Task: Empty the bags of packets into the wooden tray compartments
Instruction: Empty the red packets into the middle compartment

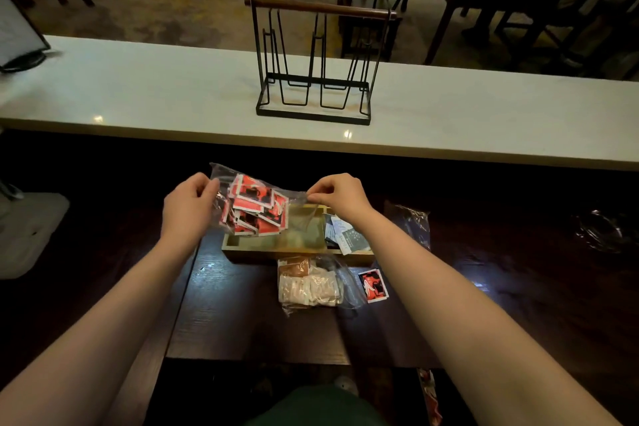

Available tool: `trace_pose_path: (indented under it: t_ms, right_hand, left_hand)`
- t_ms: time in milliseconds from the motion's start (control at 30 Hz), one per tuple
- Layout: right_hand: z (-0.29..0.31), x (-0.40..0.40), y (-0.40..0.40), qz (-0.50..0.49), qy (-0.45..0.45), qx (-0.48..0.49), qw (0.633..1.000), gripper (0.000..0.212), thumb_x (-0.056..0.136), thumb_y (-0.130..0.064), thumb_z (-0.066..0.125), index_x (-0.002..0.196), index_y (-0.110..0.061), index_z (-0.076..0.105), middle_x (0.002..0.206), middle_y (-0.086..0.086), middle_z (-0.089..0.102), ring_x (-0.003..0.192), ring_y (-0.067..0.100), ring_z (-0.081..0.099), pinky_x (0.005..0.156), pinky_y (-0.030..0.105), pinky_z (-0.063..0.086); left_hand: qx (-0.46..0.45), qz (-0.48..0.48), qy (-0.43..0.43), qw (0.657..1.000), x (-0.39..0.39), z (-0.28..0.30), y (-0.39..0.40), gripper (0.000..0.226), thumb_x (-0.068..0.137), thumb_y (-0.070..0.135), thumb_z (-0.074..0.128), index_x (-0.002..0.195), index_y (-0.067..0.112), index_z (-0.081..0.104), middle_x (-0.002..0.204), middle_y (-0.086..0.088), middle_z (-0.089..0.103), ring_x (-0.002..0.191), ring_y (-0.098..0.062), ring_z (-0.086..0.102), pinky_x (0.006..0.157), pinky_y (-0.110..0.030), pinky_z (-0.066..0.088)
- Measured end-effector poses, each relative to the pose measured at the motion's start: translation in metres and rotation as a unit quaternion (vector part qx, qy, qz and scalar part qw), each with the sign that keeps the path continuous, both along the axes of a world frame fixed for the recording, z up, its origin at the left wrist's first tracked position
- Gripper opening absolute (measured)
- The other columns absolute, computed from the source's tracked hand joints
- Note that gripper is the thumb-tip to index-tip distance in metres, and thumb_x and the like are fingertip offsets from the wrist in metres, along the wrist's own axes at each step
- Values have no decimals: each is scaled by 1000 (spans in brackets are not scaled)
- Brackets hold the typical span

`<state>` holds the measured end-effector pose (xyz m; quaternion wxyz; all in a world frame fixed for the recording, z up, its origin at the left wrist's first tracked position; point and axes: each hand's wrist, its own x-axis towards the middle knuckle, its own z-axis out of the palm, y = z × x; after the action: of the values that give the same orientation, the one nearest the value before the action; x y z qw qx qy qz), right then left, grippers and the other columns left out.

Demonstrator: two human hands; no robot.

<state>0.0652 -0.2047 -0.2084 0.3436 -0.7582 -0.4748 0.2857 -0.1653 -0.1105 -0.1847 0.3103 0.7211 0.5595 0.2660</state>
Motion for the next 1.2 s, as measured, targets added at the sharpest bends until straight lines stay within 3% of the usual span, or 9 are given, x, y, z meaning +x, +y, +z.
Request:
trace_pose_path:
  t_ms: [67,200,400,500,633,867,967,1067,1200]
  right_hand:
    - [-8,-1,2,-10,24,-3,1000,11,82,-15,71,92,-12,75,88,-3,70,84,9,63,81,27,54]
    - [-21,-3,4,-34,67,-14,997,11,83,-13,70,93,-12,75,88,0,70,84,15,66,81,31,57]
    - [-30,0,2,-61,109,-20,992,14,86,-10,66,97,-9,74,91,2,71,74,7,64,68,17,53]
    - [-34,2,2,-65,113,-20,991,14,86,-9,65,98,-8,73,94,4,71,75,8,63,72,23,55]
    - [-36,3,1,-77,127,-20,989,14,87,-8,64,98,-8,73,92,3,69,74,8,62,71,21,54]
    - [-42,6,2,-100,157,-11,983,13,86,-6,65,96,-8,73,92,7,71,76,14,66,75,27,58]
    - [-43,8,1,-106,157,-15,982,11,86,-7,66,94,-8,73,91,9,72,74,16,66,73,27,58]
    - [-41,10,4,-117,172,-15,978,11,85,-6,66,93,-7,74,88,9,71,71,15,65,77,30,59]
    - [-42,10,5,-116,164,-14,979,11,85,-6,66,92,-9,74,87,9,72,73,15,65,79,32,59]
  left_hand:
    - [9,-3,-1,1000,2,5,3,33,94,31,49,73,6,54,73,-17,63,70,-32,60,64,-44,47]
    - [18,-13,17,1000,10,14,7,32,94,32,50,67,14,51,65,-8,60,66,-26,59,59,-37,44]
    - [22,-36,16,999,21,23,5,32,92,35,52,63,20,48,61,-4,61,65,-24,64,69,-48,55]
    - [31,-48,19,998,26,28,4,31,91,33,53,64,19,50,62,-5,62,64,-24,63,67,-48,55]
    - [52,-65,38,996,33,35,2,34,90,30,55,62,14,48,64,-10,61,65,-26,61,62,-39,45]
    - [100,-77,63,990,46,45,-3,31,88,36,57,66,15,53,78,-6,56,71,-23,54,63,-37,43]
    - [107,-77,82,988,49,45,-5,32,89,36,57,64,17,49,78,-4,53,70,-21,52,60,-34,36]
    - [105,-77,83,988,50,47,-3,32,88,36,57,63,19,49,78,-3,54,70,-22,54,59,-36,41]
    - [106,-76,84,988,52,50,-4,30,89,33,58,66,14,52,80,-5,55,71,-21,53,60,-34,36]
